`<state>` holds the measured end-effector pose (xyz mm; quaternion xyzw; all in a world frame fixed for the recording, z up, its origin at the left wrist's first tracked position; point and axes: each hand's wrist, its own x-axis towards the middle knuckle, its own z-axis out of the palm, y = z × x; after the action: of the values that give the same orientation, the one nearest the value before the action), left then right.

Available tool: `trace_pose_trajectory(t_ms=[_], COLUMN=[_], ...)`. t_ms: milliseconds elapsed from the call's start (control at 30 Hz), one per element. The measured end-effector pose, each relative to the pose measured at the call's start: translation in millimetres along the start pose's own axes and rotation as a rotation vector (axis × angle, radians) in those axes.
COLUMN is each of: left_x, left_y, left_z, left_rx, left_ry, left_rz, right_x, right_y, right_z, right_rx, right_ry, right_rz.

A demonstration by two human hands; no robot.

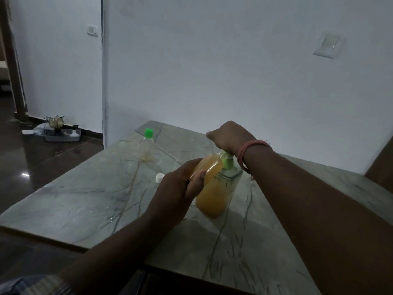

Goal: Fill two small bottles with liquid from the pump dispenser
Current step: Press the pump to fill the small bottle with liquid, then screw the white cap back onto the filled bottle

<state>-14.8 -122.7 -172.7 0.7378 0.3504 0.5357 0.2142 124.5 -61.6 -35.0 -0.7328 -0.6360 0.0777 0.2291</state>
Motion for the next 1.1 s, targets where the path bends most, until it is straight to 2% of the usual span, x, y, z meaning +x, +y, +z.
trace_pose_trajectory(t_ms=[133,267,433,500,600,767,833,900,967,1033,1100], left_x=[-2,-1,-2,-3,-6,-10,-16,-25,-36,-48,-59], left_y=[3,4,7,10,20,31,35,40,41,39,35], left_z=[-1,-1,-2,-4,-11,-26,-33,-42,-51,-58,-68], left_rx=[0.011,0.002,-0.021,-0.046,-0.074,-0.052,-0.077,-0.102,-0.122,-0.140,-0.134], left_ry=[0.007,-0.002,-0.004,-0.020,-0.089,-0.149,-0.150,-0.116,-0.064,-0.013,0.033], left_rz=[-0.014,0.007,-0.019,-0.035,-0.066,-0.121,-0.136,-0.148,-0.159,-0.190,-0.232], right_x=[0,3,3,2,-4,-19,-22,-31,-51,-78,-98], right_y=[-5,3,1,2,2,0,-3,-9,-21,-32,-39], right_z=[-6,-1,3,3,-2,-15,-17,-18,-14,-4,20], right_rx=[-0.003,0.048,-0.020,0.038,0.232,0.886,0.877,0.604,0.495,0.504,0.498], right_ry=[-0.056,0.026,0.109,0.122,0.141,0.067,0.211,0.499,0.700,0.727,0.644], right_rz=[-0.035,0.003,0.056,0.074,0.074,0.113,0.046,-0.074,-0.264,-0.486,-0.651])
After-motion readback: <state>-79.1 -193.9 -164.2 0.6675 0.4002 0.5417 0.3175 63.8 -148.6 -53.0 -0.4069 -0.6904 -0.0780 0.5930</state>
